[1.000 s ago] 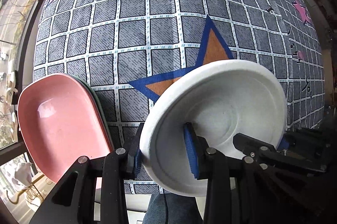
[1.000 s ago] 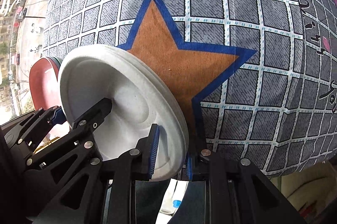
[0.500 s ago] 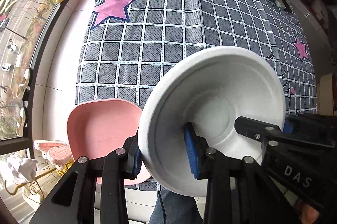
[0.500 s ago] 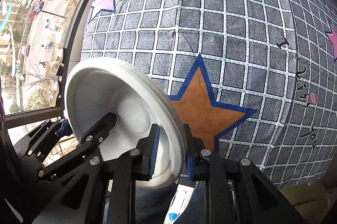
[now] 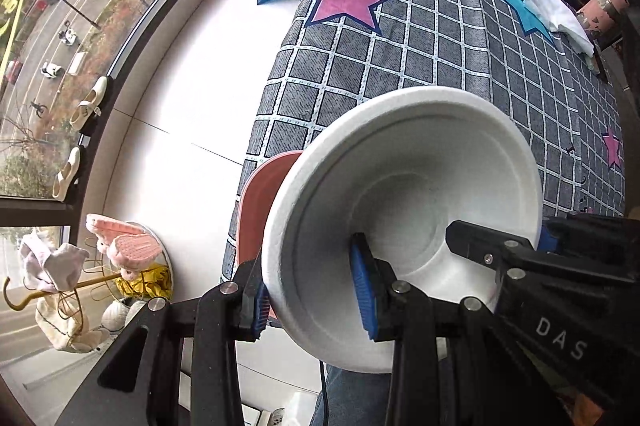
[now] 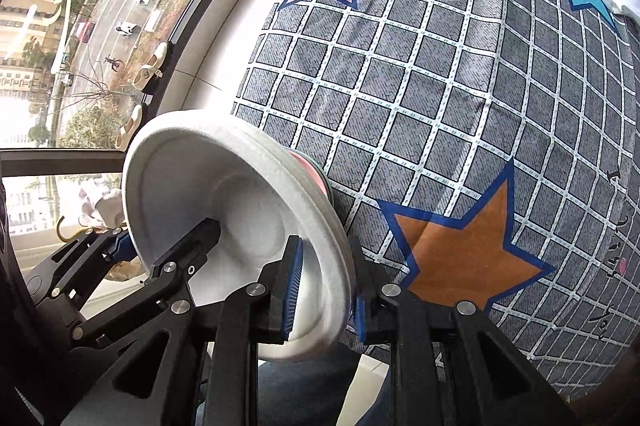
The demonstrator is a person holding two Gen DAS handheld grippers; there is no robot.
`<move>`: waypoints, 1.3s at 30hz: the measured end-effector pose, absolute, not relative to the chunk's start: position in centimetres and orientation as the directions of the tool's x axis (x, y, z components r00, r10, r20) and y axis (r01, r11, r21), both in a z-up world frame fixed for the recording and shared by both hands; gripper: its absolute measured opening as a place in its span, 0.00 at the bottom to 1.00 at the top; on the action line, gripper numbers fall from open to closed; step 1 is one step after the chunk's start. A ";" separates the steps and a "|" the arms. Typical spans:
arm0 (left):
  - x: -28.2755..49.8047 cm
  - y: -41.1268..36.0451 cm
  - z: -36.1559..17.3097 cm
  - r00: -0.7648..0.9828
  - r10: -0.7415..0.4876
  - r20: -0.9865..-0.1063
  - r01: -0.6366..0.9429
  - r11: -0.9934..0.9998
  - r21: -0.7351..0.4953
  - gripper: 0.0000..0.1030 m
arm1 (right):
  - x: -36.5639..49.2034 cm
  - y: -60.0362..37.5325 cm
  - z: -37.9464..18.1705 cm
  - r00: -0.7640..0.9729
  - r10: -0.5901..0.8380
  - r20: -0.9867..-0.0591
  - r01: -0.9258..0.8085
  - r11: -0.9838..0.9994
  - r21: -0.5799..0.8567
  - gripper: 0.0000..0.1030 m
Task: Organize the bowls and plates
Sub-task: 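Carry the bowl with both grippers over the pink plate stack, then lower the bowl onto the pink plate and open both grippers, then withdraw both grippers from the bowl on the plate stack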
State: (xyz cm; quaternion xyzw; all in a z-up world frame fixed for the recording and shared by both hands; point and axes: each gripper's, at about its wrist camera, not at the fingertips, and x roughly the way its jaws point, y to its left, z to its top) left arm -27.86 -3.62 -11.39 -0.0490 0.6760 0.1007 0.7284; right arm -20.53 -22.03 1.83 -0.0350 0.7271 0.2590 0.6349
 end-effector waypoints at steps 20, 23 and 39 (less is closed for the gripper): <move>-29.4 -0.8 -16.0 0.016 0.099 -0.995 -0.255 0.963 0.092 0.47 | -21.3 -16.7 -4.8 -0.273 0.231 -0.934 -0.367 0.872 0.324 0.24; -29.4 -0.3 -15.6 0.034 0.127 -0.991 -0.265 0.958 0.113 0.62 | -21.0 -17.0 -4.4 -0.250 0.218 -0.943 -0.374 0.877 0.302 0.34; -29.3 -2.4 -12.6 0.087 0.085 -0.993 -0.186 0.980 0.067 1.00 | -20.2 -19.1 1.9 -0.097 0.242 -0.965 -0.413 0.873 0.260 0.99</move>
